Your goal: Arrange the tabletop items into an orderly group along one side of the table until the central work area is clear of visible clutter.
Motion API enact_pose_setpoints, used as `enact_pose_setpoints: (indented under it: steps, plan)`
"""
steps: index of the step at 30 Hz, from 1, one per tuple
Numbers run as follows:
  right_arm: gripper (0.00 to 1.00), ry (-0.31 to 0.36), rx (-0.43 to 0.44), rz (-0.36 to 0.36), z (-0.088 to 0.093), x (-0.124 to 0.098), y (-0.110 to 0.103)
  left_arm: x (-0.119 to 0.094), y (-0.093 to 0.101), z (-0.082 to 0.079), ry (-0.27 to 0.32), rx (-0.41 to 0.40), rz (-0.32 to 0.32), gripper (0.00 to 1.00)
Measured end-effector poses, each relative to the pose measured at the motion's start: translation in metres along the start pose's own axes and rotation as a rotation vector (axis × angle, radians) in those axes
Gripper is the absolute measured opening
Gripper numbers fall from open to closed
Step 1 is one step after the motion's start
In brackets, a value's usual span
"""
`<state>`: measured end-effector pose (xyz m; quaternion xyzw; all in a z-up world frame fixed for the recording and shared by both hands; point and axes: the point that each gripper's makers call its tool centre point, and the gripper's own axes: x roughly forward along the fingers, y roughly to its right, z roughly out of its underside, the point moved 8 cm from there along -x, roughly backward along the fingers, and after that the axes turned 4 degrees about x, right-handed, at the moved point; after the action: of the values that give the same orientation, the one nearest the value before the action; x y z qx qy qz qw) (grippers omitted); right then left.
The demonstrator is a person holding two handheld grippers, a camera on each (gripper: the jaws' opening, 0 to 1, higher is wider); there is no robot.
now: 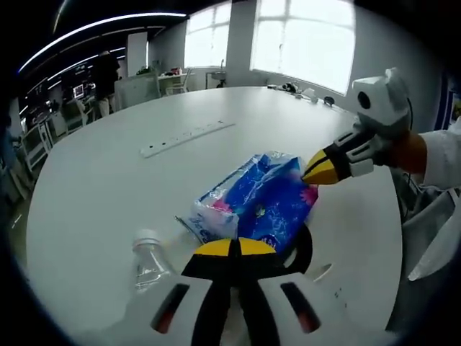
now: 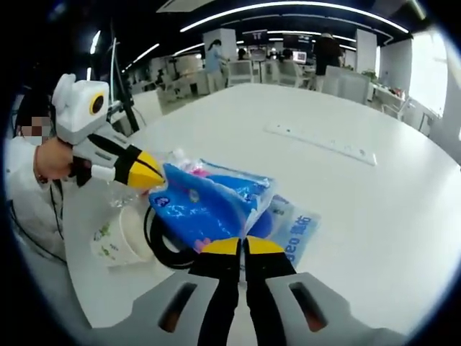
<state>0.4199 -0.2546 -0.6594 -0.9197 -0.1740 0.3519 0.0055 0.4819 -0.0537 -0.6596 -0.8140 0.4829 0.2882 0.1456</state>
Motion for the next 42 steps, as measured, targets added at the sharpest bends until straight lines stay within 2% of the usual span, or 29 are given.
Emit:
enact_pose_setpoints:
  steps: [27,42]
  plan:
    - [0.00,0.081,0.025,0.001,-0.017,-0.036,0.002,-0.022,0.015,-0.030,0.057,0.019,-0.004,0.00]
    - [0.00,0.122,0.020,0.026,-0.023,-0.066,0.016,-0.024,0.036,-0.059,0.083,0.055,0.002,0.00]
